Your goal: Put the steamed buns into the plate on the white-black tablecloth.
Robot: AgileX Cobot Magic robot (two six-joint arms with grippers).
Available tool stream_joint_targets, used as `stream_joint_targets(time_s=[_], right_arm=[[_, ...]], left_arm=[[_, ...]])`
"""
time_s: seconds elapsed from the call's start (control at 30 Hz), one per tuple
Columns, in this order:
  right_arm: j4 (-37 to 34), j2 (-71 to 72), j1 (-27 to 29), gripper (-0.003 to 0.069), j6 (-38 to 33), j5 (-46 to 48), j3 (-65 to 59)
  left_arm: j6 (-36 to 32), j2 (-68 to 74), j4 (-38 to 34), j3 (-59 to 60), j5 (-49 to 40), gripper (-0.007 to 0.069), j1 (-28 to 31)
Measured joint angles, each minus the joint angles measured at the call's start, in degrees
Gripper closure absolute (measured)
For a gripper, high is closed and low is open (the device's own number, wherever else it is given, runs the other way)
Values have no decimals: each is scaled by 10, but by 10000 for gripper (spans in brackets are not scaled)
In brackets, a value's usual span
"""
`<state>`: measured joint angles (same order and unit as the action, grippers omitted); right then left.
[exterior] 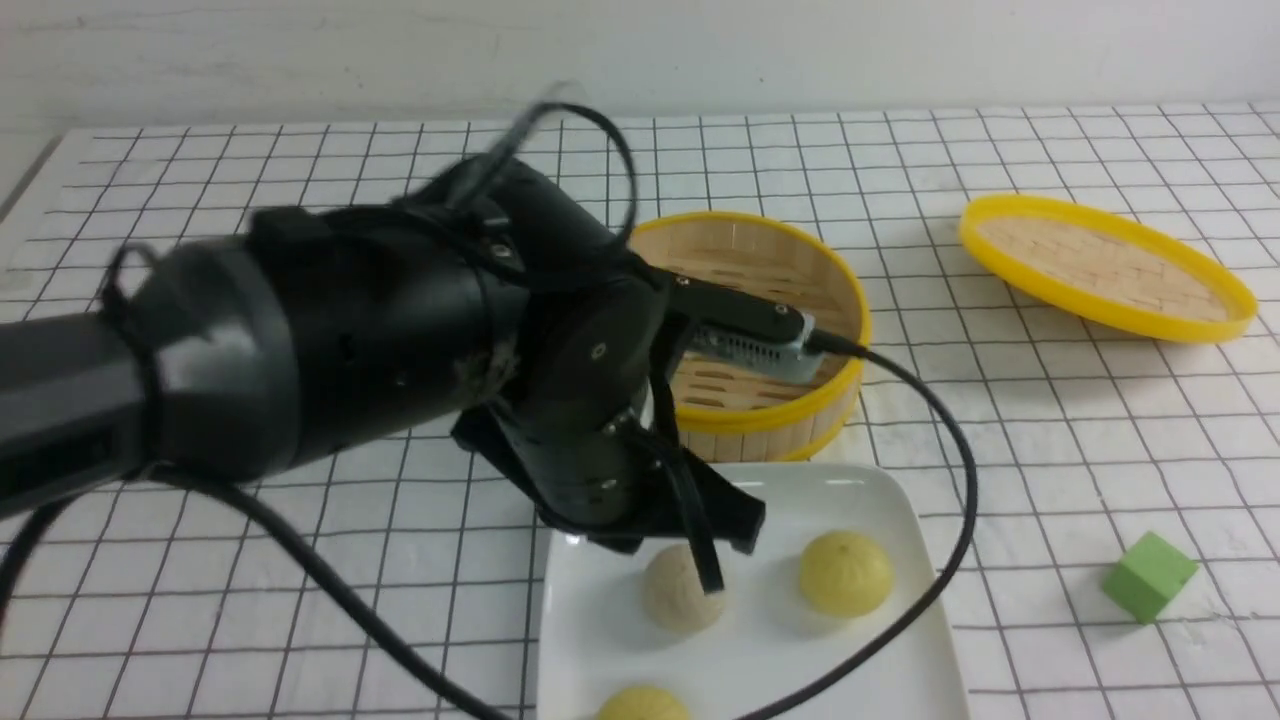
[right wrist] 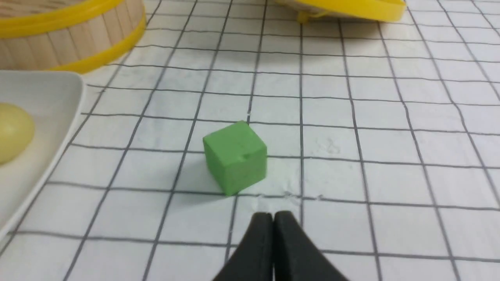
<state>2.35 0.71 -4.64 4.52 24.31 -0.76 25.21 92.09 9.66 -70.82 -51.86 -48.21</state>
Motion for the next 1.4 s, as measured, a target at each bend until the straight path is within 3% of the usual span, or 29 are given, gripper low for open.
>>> stream_joint_targets(time_s=[0.23,0.37,0.47,0.67,0.87,1.33,1.4], right_arm=[[1,0,36,630,0,-5,-1],[1,0,38,629,0,-5,-1],[1,0,38,625,0,-5,-1],[1,0,38,618,0,-5,-1],[1,0,38,611,0,-5,-1],[1,0,38,593,0,-5,-1],[1,0,38,588,0,-5,-1]], left_arm=[[0,-142,32,15,-23,622,0],[0,-296,39,124,-11,622,0],[0,-395,19,224,52,622,0],[1,-576,6,419,295,617,0],[2,-687,6,491,389,610,0],[-7,-723,14,524,358,602,5],[-38,-744,16,543,358,599,39]])
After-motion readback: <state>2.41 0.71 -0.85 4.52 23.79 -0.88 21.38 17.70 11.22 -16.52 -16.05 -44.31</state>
